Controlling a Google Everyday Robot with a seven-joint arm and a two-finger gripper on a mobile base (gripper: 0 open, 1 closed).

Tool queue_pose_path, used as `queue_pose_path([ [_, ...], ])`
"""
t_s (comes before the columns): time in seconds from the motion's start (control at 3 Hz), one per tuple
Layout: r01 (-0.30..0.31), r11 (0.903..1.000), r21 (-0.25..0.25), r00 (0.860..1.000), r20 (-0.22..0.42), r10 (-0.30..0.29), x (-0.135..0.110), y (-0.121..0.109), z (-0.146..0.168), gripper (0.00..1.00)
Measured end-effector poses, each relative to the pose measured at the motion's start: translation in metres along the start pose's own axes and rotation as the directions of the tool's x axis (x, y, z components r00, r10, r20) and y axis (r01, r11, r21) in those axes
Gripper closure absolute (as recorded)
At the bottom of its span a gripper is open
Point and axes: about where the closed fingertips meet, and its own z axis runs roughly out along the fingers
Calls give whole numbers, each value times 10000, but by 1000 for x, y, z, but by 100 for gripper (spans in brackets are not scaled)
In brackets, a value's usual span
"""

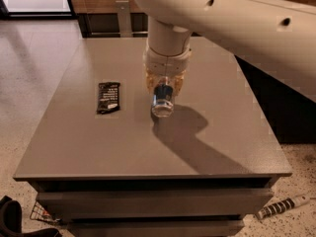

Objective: Place redbull can upright

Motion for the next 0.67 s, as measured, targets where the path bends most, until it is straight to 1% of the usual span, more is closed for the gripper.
queue_pose_path([
  [0.33, 359, 9975, -612, 9844, 1742, -247, -6, -21, -43, 100],
  [0.67, 856, 9897, -1145, 9445, 3257, -440, -4, -45, -79, 100],
])
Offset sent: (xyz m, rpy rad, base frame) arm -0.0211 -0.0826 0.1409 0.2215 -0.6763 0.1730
